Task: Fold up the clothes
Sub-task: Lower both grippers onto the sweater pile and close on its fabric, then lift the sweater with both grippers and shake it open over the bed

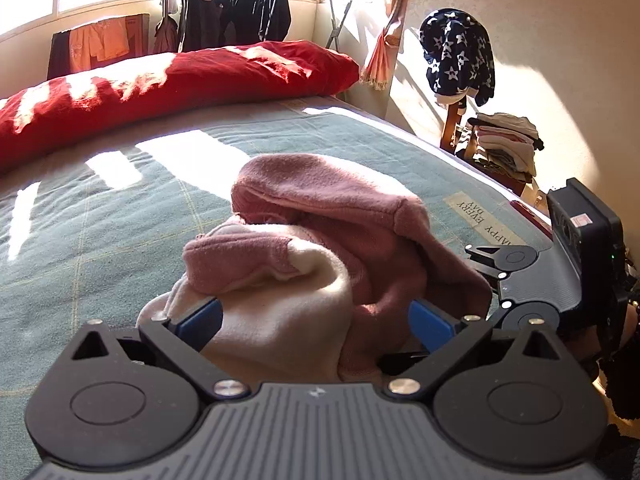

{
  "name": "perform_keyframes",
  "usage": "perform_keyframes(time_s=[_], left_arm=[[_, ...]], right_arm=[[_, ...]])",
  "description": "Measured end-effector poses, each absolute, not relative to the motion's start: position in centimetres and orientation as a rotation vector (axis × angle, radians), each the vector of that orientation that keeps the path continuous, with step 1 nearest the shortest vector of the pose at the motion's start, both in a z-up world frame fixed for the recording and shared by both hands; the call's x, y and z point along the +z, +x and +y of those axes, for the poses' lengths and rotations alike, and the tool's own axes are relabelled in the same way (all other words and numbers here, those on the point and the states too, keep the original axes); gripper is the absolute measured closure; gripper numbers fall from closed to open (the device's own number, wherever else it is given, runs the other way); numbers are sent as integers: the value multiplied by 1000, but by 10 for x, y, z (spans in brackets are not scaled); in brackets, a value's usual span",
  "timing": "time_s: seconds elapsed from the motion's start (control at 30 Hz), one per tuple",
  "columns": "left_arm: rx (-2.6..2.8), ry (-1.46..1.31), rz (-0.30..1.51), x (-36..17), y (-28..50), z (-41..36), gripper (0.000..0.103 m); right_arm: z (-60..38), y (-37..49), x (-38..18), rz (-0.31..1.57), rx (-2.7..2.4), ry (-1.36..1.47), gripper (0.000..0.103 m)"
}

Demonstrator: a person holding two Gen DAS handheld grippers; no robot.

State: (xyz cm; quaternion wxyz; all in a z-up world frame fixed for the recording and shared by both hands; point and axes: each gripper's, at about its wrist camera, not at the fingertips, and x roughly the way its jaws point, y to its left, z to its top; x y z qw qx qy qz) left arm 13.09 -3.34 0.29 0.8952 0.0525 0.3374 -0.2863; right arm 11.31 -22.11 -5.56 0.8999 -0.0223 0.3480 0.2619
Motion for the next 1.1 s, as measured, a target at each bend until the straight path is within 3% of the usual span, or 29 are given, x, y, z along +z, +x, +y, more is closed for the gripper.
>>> perform_keyframes(time_s=[0.03,0.07,0.1,0.23,0.37,0.6,0.8,0.87,1.1], left_arm=[[-591,110,705,1,133,-38,23],[-587,108,710,-1,136,-43,39],[-581,102,714,-3,139,-46,46],[-540,68,696,-5,146,-52,52],[-483,79,699,-4,156,-54,60],[-439,93,718,-11,156,-42,60],[-433,60,724,-11,160,-33,60],[-439,63,716,-10,160,-36,60],[-408,33,741,-19,158,-8,59]], right_arm=[[-222,109,-51,709,524,-61,0],[-223,105,-46,697,506,-75,0],[-226,101,-42,682,490,-85,0],[-243,86,-22,619,439,-102,4],[-254,79,-8,582,425,-106,19],[-240,91,10,555,448,-148,42],[-209,105,10,579,482,-243,43],[-200,108,5,585,466,-291,50],[-263,112,3,652,308,-195,56]])
